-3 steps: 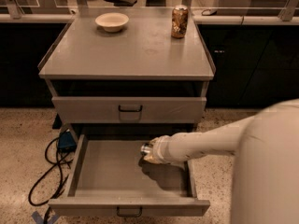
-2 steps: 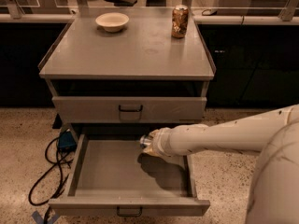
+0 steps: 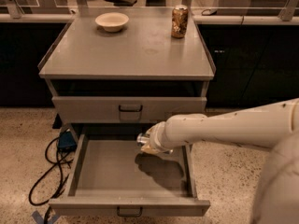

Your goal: Pick redbull can from middle drawer and place on counter

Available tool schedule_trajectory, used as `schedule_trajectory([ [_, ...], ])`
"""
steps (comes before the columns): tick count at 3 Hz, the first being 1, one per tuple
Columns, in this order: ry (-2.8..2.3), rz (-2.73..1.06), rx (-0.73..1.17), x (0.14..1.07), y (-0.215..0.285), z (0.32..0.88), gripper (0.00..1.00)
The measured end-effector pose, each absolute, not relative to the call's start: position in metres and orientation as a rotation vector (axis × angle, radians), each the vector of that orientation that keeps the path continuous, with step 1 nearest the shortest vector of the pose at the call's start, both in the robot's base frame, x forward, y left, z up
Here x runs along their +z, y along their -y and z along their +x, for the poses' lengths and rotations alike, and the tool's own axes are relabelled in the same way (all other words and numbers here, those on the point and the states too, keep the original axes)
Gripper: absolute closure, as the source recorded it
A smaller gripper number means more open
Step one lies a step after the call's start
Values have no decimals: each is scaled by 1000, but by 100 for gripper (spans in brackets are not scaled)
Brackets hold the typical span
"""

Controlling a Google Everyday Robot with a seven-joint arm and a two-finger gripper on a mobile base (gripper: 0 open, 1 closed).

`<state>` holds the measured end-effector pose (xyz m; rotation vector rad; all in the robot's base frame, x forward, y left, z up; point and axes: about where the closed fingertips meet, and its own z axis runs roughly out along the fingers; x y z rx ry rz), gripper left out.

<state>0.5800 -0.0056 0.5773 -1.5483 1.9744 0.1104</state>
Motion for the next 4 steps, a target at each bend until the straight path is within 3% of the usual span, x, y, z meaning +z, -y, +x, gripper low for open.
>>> schedule_trajectory([
  [2, -2016, -1760, 62, 630, -5, 524, 100],
  [4, -1993, -1784, 59, 639, -13, 526, 100],
])
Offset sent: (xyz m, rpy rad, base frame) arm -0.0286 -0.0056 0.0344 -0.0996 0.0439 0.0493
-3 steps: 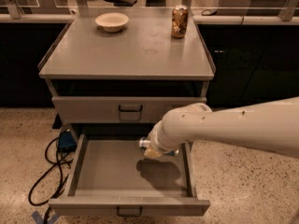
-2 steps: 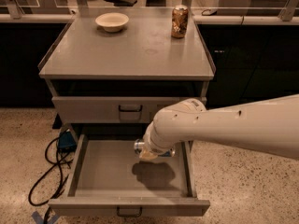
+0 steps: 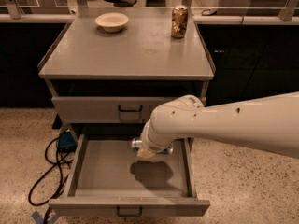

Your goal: Pick redbull can from middle drawer and place on counter

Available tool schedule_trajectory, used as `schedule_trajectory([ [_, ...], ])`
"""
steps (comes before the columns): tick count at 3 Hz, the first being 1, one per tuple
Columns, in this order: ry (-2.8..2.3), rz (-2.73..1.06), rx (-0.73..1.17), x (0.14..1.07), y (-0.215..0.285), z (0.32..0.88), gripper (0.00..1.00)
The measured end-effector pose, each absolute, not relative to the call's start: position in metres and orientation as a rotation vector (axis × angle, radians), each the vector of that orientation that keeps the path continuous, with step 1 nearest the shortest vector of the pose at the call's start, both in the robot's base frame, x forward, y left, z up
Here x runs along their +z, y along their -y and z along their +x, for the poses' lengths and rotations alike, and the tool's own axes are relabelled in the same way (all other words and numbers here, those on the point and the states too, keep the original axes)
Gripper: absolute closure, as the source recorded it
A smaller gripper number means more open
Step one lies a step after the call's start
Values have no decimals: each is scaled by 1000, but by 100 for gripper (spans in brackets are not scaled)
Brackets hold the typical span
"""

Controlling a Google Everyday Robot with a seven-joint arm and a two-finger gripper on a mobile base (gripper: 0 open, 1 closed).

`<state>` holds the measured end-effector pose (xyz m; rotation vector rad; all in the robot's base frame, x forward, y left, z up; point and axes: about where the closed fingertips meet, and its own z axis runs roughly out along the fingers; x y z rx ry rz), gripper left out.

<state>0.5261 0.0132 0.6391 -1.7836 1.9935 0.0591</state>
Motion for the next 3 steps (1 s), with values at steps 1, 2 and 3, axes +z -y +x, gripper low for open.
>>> schedule_trajectory([
  [1, -1929, -1819, -20, 693, -26, 528, 100],
  [2, -1853, -1751, -203, 808, -16, 534, 100],
  [3, -1853, -1751, -203, 808, -16, 534, 100],
])
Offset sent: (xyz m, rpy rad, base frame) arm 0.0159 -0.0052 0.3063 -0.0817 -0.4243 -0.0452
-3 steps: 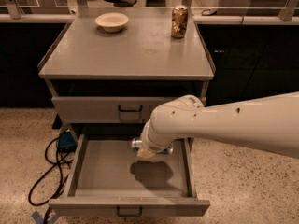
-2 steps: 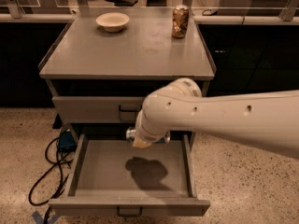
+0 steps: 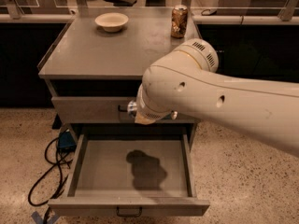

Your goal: Pick redbull can from middle drawer and place on counter

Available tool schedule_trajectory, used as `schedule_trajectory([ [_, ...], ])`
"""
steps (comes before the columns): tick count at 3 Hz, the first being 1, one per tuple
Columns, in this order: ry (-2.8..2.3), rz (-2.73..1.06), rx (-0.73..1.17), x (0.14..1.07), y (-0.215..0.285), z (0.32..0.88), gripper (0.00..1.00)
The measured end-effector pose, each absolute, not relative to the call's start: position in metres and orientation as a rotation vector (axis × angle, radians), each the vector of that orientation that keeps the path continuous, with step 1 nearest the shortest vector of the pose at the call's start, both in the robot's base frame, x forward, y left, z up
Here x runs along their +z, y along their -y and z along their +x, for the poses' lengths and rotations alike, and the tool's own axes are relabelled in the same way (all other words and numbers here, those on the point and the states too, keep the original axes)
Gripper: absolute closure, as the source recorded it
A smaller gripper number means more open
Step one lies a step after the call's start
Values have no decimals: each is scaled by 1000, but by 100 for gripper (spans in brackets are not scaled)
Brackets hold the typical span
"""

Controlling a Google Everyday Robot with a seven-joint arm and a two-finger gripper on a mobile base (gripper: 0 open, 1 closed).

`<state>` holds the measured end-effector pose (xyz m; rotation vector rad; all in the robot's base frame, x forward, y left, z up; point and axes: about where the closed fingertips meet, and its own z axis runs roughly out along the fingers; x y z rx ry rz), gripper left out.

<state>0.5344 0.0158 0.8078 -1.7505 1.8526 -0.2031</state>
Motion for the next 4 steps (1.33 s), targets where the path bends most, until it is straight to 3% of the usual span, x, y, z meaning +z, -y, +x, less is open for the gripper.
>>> schedule_trajectory([
  [1, -1850, -1709, -210, 827, 7, 556, 100],
  [3, -1950, -1534, -109, 868, 107, 645, 100],
  [4, -1844, -1543, -62, 900, 90, 671, 100],
])
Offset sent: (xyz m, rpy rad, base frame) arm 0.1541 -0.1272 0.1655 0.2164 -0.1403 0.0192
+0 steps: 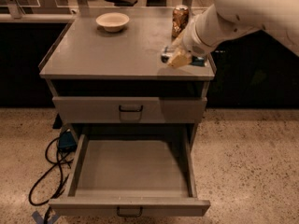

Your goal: Pick redbull can from middle drawer and place on counter

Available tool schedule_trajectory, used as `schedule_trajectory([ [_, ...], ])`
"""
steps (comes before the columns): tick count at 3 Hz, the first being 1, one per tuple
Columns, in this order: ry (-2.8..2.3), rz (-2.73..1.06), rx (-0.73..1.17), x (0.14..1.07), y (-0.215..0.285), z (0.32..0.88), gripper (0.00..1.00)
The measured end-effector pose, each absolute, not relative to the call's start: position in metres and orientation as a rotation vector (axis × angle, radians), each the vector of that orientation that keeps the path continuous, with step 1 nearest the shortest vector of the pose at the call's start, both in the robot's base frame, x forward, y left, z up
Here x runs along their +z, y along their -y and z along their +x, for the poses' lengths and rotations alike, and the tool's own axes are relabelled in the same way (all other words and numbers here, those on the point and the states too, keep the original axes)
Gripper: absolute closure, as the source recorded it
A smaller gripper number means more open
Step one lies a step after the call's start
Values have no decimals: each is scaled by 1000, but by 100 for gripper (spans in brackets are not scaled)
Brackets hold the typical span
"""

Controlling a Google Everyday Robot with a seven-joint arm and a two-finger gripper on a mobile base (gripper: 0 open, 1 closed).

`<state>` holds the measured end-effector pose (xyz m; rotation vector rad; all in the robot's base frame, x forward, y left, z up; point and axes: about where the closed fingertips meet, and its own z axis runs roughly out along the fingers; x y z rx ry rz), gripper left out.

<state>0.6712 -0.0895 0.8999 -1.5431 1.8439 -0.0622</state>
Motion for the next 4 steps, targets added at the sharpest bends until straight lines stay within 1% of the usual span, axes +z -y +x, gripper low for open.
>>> schedule_trajectory([
  [1, -1830, -1532, 4, 900, 98, 683, 100],
  [2, -1820, -1583, 172, 873, 96, 701, 100],
  [3, -1816, -1650, 362, 845, 64, 722, 100],
  [4, -1822, -1710, 448, 822, 35, 740, 100],
])
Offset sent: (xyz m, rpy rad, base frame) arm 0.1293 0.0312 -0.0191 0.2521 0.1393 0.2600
